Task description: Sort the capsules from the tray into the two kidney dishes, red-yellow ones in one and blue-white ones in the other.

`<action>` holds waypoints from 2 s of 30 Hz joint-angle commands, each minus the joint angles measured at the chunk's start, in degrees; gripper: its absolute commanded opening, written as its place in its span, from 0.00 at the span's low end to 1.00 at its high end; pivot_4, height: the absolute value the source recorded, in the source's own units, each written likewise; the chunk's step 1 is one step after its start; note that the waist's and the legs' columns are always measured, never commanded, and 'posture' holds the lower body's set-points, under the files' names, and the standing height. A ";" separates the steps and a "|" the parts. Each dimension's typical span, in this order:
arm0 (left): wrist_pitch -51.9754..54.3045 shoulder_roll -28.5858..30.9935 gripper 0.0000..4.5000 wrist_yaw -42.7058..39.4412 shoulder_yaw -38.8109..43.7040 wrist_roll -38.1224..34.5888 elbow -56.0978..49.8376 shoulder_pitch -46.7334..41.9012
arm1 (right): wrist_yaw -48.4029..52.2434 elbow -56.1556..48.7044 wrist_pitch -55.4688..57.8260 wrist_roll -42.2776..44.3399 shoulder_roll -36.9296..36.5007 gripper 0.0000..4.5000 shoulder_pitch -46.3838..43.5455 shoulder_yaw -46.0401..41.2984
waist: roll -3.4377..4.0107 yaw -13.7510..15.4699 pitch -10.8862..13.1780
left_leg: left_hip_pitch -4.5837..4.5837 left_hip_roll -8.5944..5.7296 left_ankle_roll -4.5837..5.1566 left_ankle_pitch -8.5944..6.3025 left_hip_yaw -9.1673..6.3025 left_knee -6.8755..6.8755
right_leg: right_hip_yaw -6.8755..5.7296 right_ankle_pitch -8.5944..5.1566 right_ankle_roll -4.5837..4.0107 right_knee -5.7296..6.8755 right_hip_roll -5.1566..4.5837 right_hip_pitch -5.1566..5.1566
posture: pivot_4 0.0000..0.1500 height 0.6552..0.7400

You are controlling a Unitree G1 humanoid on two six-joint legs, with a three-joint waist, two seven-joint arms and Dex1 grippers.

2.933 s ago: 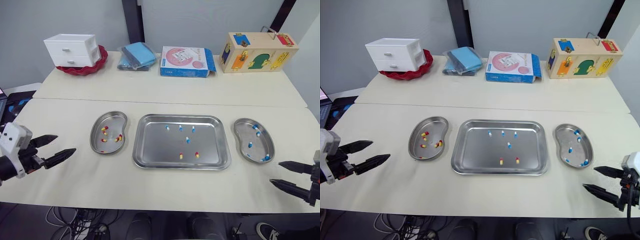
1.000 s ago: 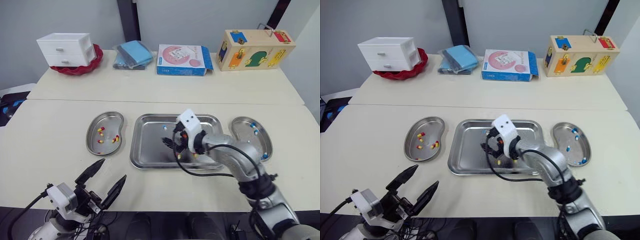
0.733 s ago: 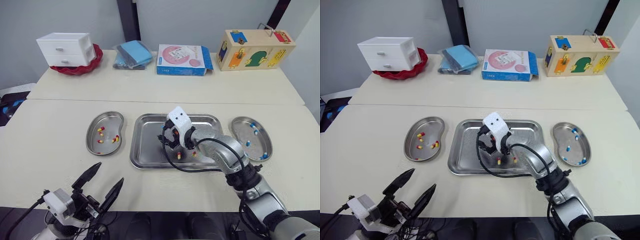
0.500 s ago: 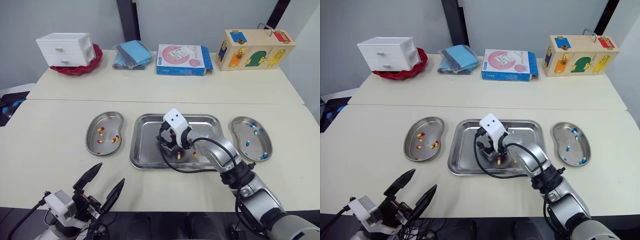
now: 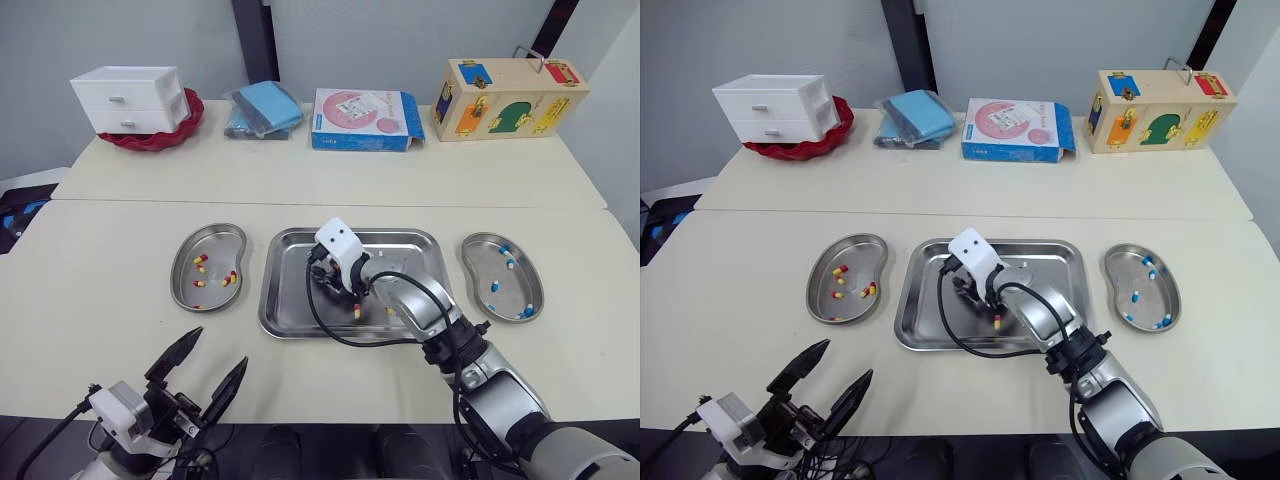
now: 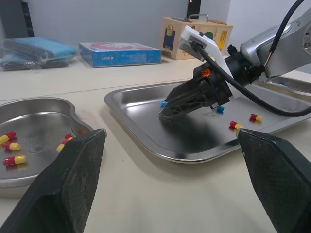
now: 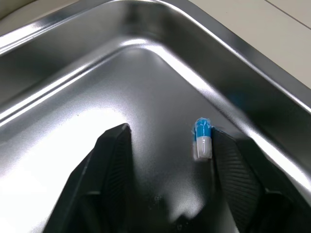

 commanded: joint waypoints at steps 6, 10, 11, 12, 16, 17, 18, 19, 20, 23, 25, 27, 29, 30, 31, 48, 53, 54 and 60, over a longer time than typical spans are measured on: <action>-0.99 0.90 1.00 0.37 0.61 -1.60 -0.46 -0.22 | 1.04 -0.18 0.32 -1.28 1.01 0.04 0.31 -1.72 | 0.00 -0.02 0.00 | 0.00 0.00 0.00 0.00 0.00 -0.01 | 0.00 0.00 0.00 0.00 0.00 -0.01 | 1.00 1.00; -0.45 1.70 1.00 0.31 0.76 -1.94 -0.58 -0.78 | 3.27 -2.56 -0.15 -0.16 0.20 0.00 0.31 -2.76 | 0.01 -0.01 0.01 | -0.01 0.00 0.00 0.00 0.01 -0.01 | 0.01 0.00 0.00 0.00 0.00 -0.01 | 1.00 1.00; -0.37 1.99 1.00 0.19 0.75 -2.06 -0.53 -0.94 | 4.01 -3.20 -0.15 0.16 -0.12 0.00 0.28 -2.92 | 0.01 0.01 0.01 | -0.01 0.00 0.00 0.00 0.00 -0.01 | 0.01 0.00 0.00 0.00 0.00 -0.01 | 1.00 1.00; -0.35 2.32 1.00 -0.01 0.73 -2.15 -0.45 -1.08 | 5.60 -4.57 -0.64 0.87 -0.77 0.00 0.44 -3.08 | 0.02 0.00 0.01 | -0.02 0.00 0.00 0.00 0.00 -0.01 | 0.00 0.00 0.00 -0.01 0.00 -0.01 | 1.00 1.00; -0.90 4.44 1.00 -2.80 0.39 -2.60 0.21 -2.28 | 11.48 -13.24 -0.20 4.20 -6.11 0.00 2.04 -5.60 | 0.06 0.16 0.04 | -0.06 0.00 0.00 0.00 0.00 -0.02 | -0.01 0.00 0.00 -0.02 0.00 -0.05 | 1.00 1.00; -0.93 4.89 1.00 -3.39 0.26 -2.75 0.33 -2.56 | 12.46 -15.16 0.05 5.13 -7.31 0.00 2.52 -6.54 | 0.06 0.26 0.04 | -0.07 0.00 0.00 0.00 -0.01 -0.02 | -0.02 0.00 0.00 -0.02 0.00 -0.04 | 1.00 1.00; -0.99 5.62 1.00 -4.59 -0.08 -3.01 0.43 -2.94 | 14.75 -18.99 0.29 6.96 -10.00 0.00 4.16 -8.13 | 0.06 0.20 0.04 | -0.08 -0.01 0.00 0.00 -0.02 -0.02 | -0.03 0.00 0.00 -0.04 0.00 -0.02 | 1.00 1.00; -1.06 6.38 1.00 -5.97 -0.54 -3.28 0.45 -3.25 | 16.72 -22.48 0.88 8.63 -12.70 0.00 5.83 -9.90 | 0.07 0.47 0.05 | -0.07 -0.01 0.00 0.00 0.01 -0.03 | 0.00 0.00 0.00 -0.05 0.00 -0.01 | 1.00 1.00; -1.09 6.86 1.00 -6.85 -0.85 -3.46 0.47 -3.49 | 17.96 -24.68 1.32 9.74 -14.53 0.00 6.91 -11.02 | 0.06 0.59 0.04 | -0.10 -0.03 0.00 0.00 -0.02 -0.02 | -0.04 -0.01 0.00 -0.08 -0.03 0.00 | 1.00 1.00; -1.66 8.61 1.00 -11.17 -2.25 -4.11 0.60 -3.97 | 22.08 -30.55 0.49 12.36 -22.90 0.00 12.11 -16.41 | 0.07 0.60 0.05 | -0.10 -0.04 0.00 -0.01 0.01 -0.03 | -0.02 -0.01 0.00 -0.13 -0.03 0.01 | 1.00 1.00; -1.98 9.79 1.00 -14.38 -3.31 -4.75 0.95 -4.70 | 25.26 -33.17 -0.79 13.96 -30.09 0.00 17.29 -23.15 | 0.10 0.67 0.07 | -0.10 -0.03 0.01 -0.01 0.01 -0.04 | -0.02 -0.01 0.00 -0.13 -0.03 0.02 | 1.00 1.00; -2.35 10.60 1.00 -16.86 -4.11 -5.30 1.55 -5.72 | 27.76 -34.53 -2.04 15.58 -35.57 0.00 21.87 -29.25 | 0.13 0.92 0.09 | -0.10 -0.04 0.01 -0.01 0.02 -0.05 | -0.02 -0.01 0.00 -0.20 -0.03 0.05 | 1.00 1.00; -1.89 11.14 1.00 -18.17 -4.95 -5.87 2.01 -7.45 | 29.60 -34.38 -2.81 16.08 -40.53 0.00 27.07 -35.63 | 0.13 0.90 0.09 | -0.09 -0.05 0.02 -0.01 0.06 -0.04 | 0.02 -0.01 0.00 -0.21 -0.03 0.07 | 1.00 1.00; -1.81 11.46 1.00 -19.37 -5.58 -6.20 2.11 -8.39 | 30.40 -33.61 -3.37 15.93 -42.86 0.00 30.15 -39.36 | 0.14 0.92 0.09 | -0.06 -0.05 0.02 -0.01 0.07 -0.05 | 0.04 -0.01 0.00 -0.21 -0.03 0.10 | 1.00 1.00; -1.56 11.64 1.00 -19.96 -6.06 -6.38 2.22 -9.33 | 30.89 -32.84 -4.15 15.54 -44.66 0.00 32.82 -42.25 | 0.14 0.95 0.09 | -0.04 -0.05 0.02 -0.01 0.06 -0.04 | 0.03 -0.01 0.00 -0.20 -0.02 0.11 | 1.00 1.00; -0.52 11.52 1.00 -21.58 -7.82 -6.66 3.08 -12.51 | 27.20 -26.60 -7.96 14.20 -47.23 0.21 41.10 -46.75 | 0.13 0.54 0.09 | 0.07 -0.04 0.02 -0.01 0.20 0.00 | 0.16 0.00 0.01 -0.18 -0.01 0.22 | 1.00 1.00; -0.64 11.43 1.00 -21.06 -7.72 -6.40 3.02 -12.31 | 27.40 -25.94 -8.26 14.42 -47.52 0.51 41.15 -46.82 | 0.13 0.61 0.09 | 0.08 -0.04 0.02 -0.01 0.20 0.00 | 0.16 0.00 0.01 -0.17 -0.02 0.22 | 1.00 1.00; -0.64 11.37 1.00 -20.84 -7.69 -6.36 2.89 -12.24 | 27.41 -25.78 -8.34 14.49 -47.55 0.58 41.03 -46.92 | 0.13 0.61 0.09 | 0.08 -0.04 0.02 -0.01 0.20 0.00 | 0.16 0.00 0.01 -0.17 -0.02 0.22 | 1.00 1.00; -0.80 11.22 1.00 -19.58 -7.53 -5.92 2.57 -12.10 | 28.18 -25.60 -9.08 15.18 -47.83 0.97 41.03 -47.32 | 0.13 0.62 0.09 | 0.07 -0.04 0.02 -0.01 0.19 0.00 | 0.16 0.00 0.01 -0.18 -0.02 0.23 | 1.00 1.00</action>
